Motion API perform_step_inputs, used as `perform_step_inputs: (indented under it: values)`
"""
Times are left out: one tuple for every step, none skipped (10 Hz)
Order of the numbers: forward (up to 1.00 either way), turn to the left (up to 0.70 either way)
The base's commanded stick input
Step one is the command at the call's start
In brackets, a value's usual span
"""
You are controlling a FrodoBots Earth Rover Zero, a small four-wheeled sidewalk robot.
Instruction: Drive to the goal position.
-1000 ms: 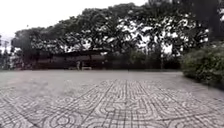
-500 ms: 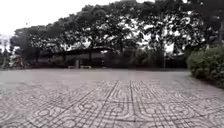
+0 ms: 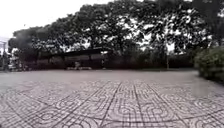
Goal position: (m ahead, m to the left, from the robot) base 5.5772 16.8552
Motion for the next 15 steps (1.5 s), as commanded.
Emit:
perform_step_inputs:
  values:
    - [1.0, 0.0]
    - [1.0, 0.0]
    - [1.0, 0.0]
    - [1.0, 0.0]
    - [1.0, 0.0]
    - [1.0, 0.0]
    - [1.0, 0.26]
    - [1.0, 0.27]
    - [1.0, 0.27]
    - [1.0, 0.13]
    - [1.0, 0.0]
    - [1.0, 0.0]
    - [1.0, 0.0]
    - [1.0, 0.0]
    - [1.0, 0.0]
